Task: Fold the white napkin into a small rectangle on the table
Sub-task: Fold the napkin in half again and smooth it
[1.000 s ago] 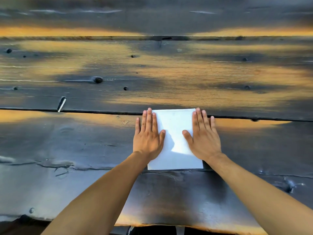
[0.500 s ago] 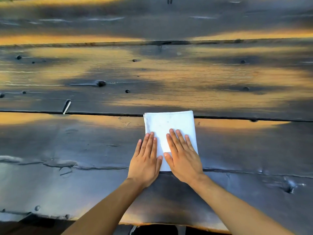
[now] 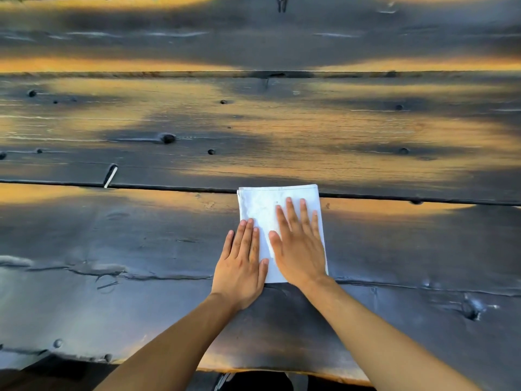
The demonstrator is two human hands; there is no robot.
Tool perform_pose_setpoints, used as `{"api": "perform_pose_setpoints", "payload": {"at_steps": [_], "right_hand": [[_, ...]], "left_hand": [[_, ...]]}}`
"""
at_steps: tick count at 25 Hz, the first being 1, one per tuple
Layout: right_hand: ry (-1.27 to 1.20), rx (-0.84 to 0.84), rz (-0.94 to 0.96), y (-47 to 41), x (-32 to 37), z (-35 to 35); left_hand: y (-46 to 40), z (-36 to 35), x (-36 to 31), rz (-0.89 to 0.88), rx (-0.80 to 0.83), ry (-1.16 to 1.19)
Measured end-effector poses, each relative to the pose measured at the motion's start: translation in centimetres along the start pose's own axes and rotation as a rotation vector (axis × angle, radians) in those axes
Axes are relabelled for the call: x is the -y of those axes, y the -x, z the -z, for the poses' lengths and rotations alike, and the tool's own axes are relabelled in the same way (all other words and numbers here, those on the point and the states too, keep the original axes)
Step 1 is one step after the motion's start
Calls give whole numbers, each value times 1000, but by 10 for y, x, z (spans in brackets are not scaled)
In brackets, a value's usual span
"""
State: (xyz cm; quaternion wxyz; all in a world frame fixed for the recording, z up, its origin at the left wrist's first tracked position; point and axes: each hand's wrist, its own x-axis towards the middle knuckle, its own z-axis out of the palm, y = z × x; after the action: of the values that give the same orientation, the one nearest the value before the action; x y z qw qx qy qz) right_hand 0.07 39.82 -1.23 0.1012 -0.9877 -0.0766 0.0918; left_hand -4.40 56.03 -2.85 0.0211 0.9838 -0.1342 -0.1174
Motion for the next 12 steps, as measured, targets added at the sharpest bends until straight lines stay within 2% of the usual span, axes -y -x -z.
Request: {"api": "perform_pose_setpoints", "payload": {"at_steps": [2,4,6,9,12], "right_hand": [[23,44,136,-8,12,-9],[85,84,217,-10,-5,-12],[107,91,195,-15,-38,-5],[132,62,28,-20,-73,8],[96,0,20,-31,-48,7]], "left_hand": [[-1,-1,0,1,-11,2],[0,-2,1,9,-10,12],[0,-1,1,13,-6,18],[0,0,1,10,11,19],[-1,6,1,-1,41,55]]}}
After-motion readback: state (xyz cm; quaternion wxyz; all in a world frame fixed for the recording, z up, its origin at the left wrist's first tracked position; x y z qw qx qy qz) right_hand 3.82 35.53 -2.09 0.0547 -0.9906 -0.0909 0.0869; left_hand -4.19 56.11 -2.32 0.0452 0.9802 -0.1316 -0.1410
